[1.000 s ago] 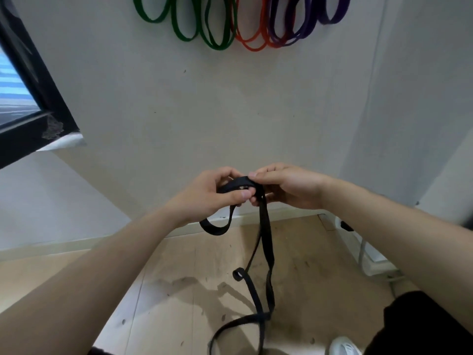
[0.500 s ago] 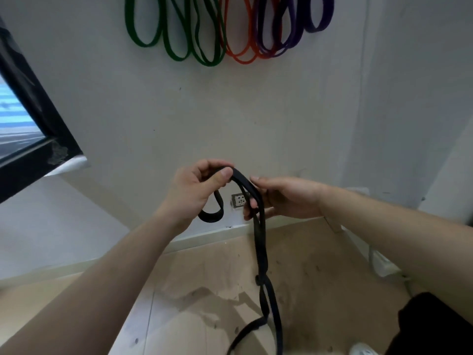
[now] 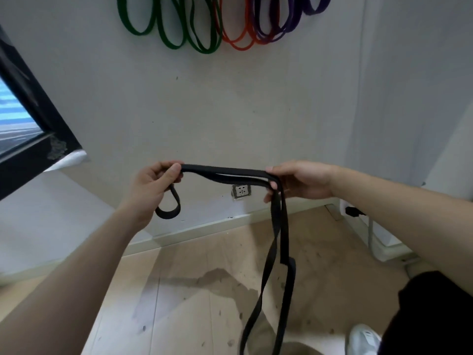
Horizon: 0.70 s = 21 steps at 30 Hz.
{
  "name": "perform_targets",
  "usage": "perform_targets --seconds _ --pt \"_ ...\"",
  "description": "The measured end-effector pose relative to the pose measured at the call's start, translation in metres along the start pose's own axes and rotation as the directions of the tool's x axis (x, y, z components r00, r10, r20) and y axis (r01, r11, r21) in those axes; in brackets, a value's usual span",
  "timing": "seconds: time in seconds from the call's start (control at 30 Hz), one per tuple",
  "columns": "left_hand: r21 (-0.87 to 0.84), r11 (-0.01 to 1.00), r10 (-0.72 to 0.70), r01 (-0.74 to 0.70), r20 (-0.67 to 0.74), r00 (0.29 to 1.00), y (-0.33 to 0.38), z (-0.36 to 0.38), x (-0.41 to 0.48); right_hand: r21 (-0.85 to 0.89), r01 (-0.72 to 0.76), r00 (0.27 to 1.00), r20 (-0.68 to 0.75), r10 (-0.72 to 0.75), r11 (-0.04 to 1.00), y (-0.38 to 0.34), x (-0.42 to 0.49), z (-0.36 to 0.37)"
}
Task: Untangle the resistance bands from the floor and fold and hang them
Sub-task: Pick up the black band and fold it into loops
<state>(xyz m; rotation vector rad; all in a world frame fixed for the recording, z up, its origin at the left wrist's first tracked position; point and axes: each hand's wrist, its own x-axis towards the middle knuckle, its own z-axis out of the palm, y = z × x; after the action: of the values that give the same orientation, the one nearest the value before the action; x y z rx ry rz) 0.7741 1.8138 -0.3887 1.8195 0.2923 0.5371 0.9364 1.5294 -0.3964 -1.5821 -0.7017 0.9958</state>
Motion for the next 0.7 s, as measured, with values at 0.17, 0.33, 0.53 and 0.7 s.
perform_targets --seconds 0.17,0.33,0.53,0.7 --pt "0.17 0.983 -0.105 0.075 0.175 0.979 -0.017 -0.003 -0.008 0.095 0.075 0.994 -0.083 -0.067 0.993 -0.012 -0.002 0.002" --pt "0.348 0.934 -0.212 0.079 0.363 0.907 -0.016 0.005 -0.015 0.156 0.23 0.964 -0.168 -0.203 0.961 -0.034 -0.007 0.01" --pt "0.35 0.936 -0.196 0.045 0.411 0.89 -0.012 0.033 -0.016 0.1 0.327 0.941 -0.129 -0.313 0.94 -0.052 -0.012 0.019" --pt "0.043 0.996 -0.086 0.075 0.4 0.913 0.005 0.059 -0.017 -0.011 0.284 0.952 -0.113 -0.283 0.959 -0.046 -0.008 0.029"
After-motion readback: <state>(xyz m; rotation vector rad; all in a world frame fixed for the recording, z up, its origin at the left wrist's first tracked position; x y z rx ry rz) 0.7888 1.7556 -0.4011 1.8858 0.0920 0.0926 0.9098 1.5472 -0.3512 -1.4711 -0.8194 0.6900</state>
